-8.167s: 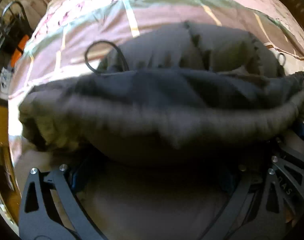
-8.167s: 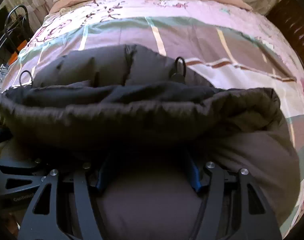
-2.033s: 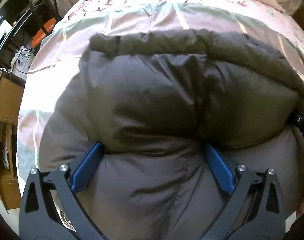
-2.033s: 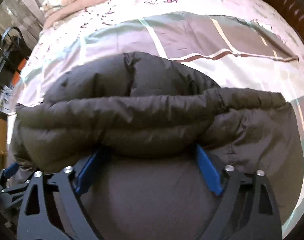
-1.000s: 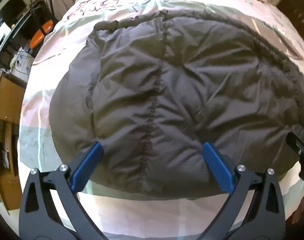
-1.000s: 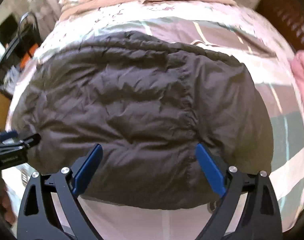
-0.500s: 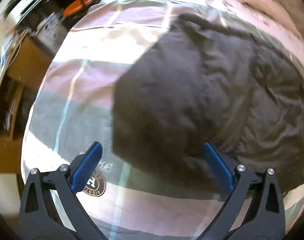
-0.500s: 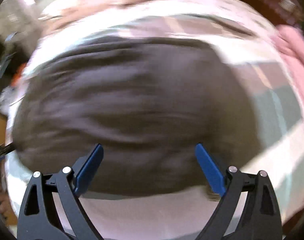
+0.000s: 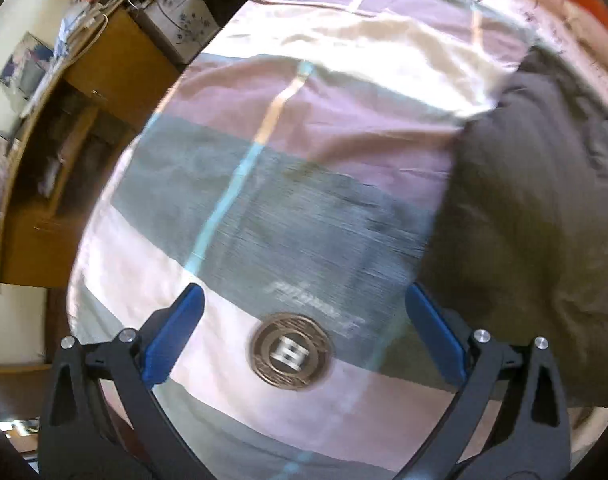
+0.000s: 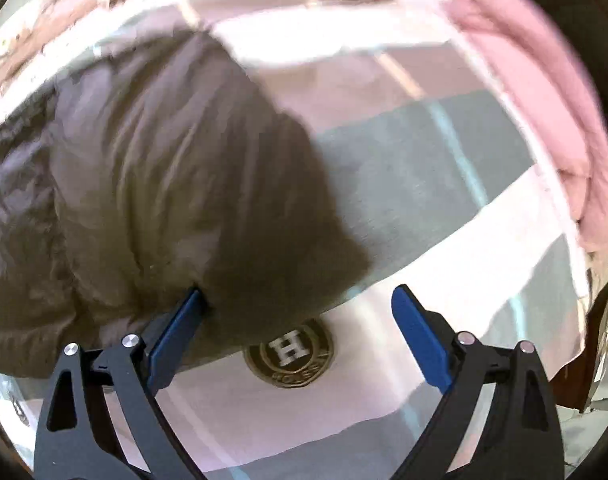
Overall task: Fold large clothes
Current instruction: 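Open both tools and lift them away from the folded jacket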
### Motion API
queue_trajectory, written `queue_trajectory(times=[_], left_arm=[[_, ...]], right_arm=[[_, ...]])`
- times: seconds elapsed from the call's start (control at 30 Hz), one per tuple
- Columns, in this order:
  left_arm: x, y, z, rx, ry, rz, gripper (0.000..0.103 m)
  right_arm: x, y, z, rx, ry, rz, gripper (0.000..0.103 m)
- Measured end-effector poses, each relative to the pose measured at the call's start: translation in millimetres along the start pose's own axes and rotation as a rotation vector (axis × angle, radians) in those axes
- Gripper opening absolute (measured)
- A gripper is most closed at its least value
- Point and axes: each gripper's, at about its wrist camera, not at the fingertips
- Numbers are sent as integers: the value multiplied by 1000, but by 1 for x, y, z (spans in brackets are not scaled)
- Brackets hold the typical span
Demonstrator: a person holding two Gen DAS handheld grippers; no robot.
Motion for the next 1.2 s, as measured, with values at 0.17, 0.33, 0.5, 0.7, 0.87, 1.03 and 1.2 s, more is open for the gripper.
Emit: queue_trajectory(times=[0.17, 0.33, 0.5, 0.7, 0.87, 1.03, 1.2], left_arm=[[-59, -29, 71, 130, -163, 36, 101], [-170, -72, 134, 319, -235, 148, 101], [-277, -107, 149, 432, -277, 233, 101], [-375, -130, 134, 522, -302, 285, 101], [-435, -148, 113, 545, -307, 378, 101], [-457, -157, 104, 554, -396, 369, 101], [-458, -165, 103, 558, -366, 355, 101]], right_arm=[[-67, -11, -64, -76, 155, 57, 94], [-158, -14, -100, -181, 238, 126, 94], [-241, -19, -108, -250, 209, 171, 95], [-326, -18, -104, -269, 205, 209, 95], [-382, -33, -111, -323, 201, 279, 102], [-403, -49, -120, -365, 192, 314, 102], [-411, -61, -124, -386, 176, 305, 102]])
Point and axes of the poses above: each gripper's, at about its wrist camera, not at the fingertips, and x roughly the way its jaws point, z to its right, y to its top, and after that the axes turned 4 degrees about -z, right-handed
